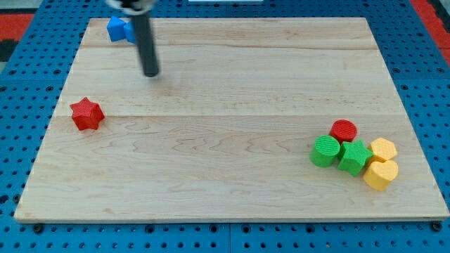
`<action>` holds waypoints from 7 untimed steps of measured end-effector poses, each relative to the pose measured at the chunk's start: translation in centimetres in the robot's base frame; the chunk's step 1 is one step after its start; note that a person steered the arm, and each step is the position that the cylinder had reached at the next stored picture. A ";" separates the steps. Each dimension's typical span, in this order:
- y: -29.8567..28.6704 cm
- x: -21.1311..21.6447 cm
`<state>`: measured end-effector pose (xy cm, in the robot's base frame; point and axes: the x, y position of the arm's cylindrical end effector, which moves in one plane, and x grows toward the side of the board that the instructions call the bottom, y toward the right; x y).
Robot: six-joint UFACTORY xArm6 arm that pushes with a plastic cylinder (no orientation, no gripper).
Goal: Slide red star into the group of blocks
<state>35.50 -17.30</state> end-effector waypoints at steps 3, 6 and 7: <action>-5.5 11.2; -0.7 5.2; 3.0 5.5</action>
<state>40.96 -14.27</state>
